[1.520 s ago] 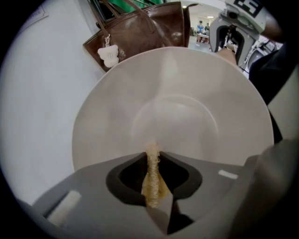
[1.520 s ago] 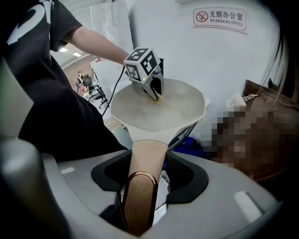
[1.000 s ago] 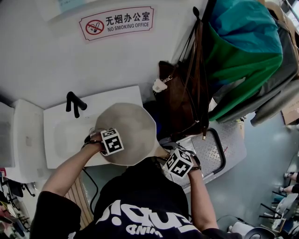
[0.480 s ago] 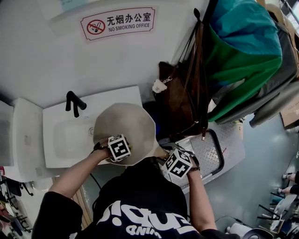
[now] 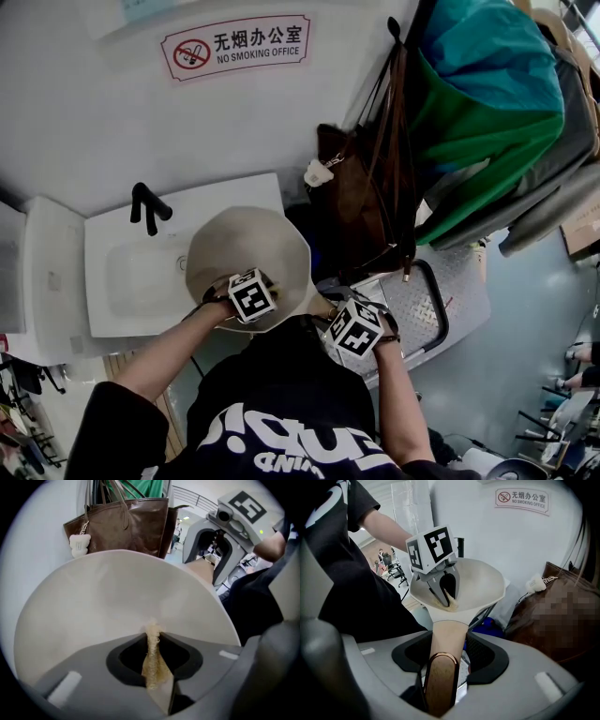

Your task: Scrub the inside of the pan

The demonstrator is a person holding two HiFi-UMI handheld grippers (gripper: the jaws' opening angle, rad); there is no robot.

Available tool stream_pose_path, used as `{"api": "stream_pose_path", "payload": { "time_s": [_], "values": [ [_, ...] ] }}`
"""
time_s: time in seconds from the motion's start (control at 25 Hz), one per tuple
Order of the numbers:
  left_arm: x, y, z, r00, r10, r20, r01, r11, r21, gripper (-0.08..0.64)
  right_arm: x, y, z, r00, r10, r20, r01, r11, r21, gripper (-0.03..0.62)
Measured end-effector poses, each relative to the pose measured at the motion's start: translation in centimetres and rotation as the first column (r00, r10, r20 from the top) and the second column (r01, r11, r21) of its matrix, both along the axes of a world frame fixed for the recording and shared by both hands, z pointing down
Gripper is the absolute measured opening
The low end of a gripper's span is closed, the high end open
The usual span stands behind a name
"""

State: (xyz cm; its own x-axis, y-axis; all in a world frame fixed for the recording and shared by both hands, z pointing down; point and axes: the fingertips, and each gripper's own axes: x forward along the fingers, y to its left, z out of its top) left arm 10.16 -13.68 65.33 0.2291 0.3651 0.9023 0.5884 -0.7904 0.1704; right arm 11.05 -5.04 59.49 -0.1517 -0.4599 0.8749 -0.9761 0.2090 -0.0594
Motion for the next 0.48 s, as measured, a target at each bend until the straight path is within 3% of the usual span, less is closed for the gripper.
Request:
{"api": "stream_pose_path", "payload": {
  "time_s": [0.48],
  "values": [
    [3.4, -0.7, -0.1, 0.989, -0.075, -0.125, 0.078, 0.997, 0.019, 0.077, 0.1, -0.1, 0.1, 1.0, -0.003, -0.002, 0.003, 1.0, 0.003, 0.23]
  ]
}}
